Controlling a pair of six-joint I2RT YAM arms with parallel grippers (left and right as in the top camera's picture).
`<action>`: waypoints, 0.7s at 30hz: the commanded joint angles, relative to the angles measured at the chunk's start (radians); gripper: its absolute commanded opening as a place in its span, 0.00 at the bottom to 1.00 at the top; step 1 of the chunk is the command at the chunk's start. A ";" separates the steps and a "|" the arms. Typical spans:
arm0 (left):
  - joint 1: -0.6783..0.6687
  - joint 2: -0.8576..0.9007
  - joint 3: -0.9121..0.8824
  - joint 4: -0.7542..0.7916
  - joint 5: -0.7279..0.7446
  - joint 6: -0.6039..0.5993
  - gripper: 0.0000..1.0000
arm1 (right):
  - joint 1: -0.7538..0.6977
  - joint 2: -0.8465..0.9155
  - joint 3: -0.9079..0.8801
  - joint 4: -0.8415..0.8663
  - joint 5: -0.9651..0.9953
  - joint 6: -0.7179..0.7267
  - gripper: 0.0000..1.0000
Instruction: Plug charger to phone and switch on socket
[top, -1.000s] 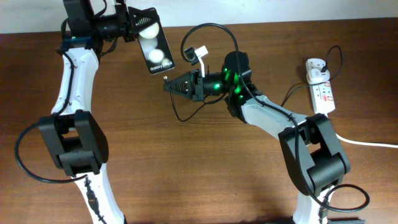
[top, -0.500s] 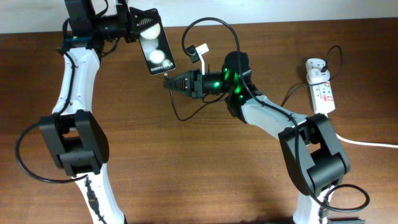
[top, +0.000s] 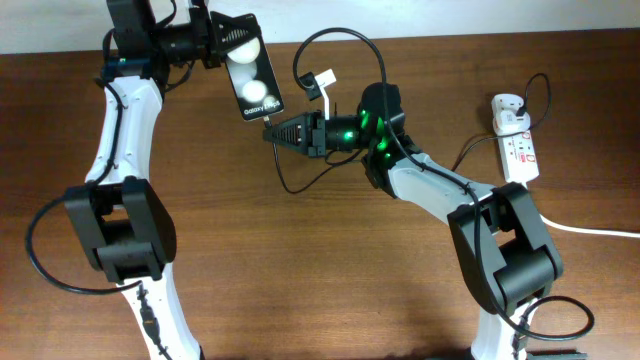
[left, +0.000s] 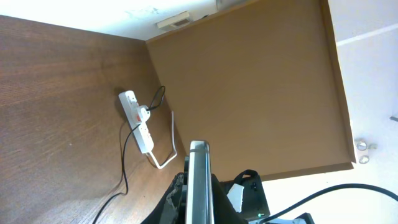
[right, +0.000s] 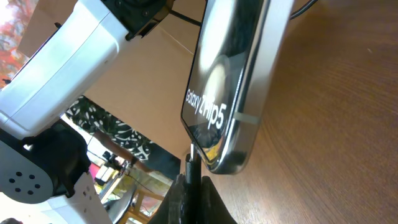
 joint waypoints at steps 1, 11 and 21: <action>-0.009 -0.037 0.008 0.002 0.022 -0.023 0.00 | -0.002 0.002 0.012 0.010 0.024 0.005 0.04; -0.025 -0.037 0.008 0.002 0.003 -0.039 0.00 | -0.002 0.002 0.012 0.009 0.024 0.005 0.04; -0.016 -0.037 0.008 0.003 0.012 -0.039 0.00 | -0.004 0.003 0.012 0.006 0.041 0.064 0.04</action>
